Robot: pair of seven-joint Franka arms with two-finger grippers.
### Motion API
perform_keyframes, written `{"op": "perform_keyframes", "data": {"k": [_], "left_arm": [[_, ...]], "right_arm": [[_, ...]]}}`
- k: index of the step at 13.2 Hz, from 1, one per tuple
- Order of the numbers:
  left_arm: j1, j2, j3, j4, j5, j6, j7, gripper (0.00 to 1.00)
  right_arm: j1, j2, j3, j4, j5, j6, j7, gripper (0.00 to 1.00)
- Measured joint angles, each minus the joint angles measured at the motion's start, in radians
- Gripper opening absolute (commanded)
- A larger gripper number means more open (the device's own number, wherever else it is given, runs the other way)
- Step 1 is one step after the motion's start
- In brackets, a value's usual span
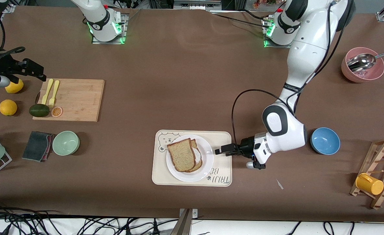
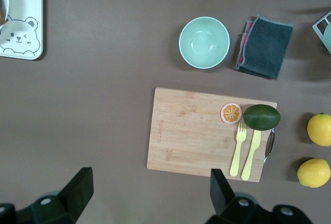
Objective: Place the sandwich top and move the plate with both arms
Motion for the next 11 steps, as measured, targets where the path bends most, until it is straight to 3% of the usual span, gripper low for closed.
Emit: {"op": "perform_keyframes", "data": {"k": [4, 6, 11], "left_arm": [[0.060, -0.195, 0.003, -0.173, 0.220, -0.055, -0.015, 1.00], [0.115, -0.251, 0.006, -0.205, 0.336, -0.137, -0.053, 1.00], [0.129, -0.309, -0.009, -0.219, 0.837, -0.224, -0.387, 1.00]], "right_arm": [[0.000, -0.002, 0.002, 0.003, 0.000, 0.000, 0.000, 1.00], [0.000, -0.003, 0.002, 0.003, 0.000, 0.000, 0.000, 1.00], [0.000, -0.003, 0.002, 0.003, 0.000, 0.000, 0.000, 1.00]]}}
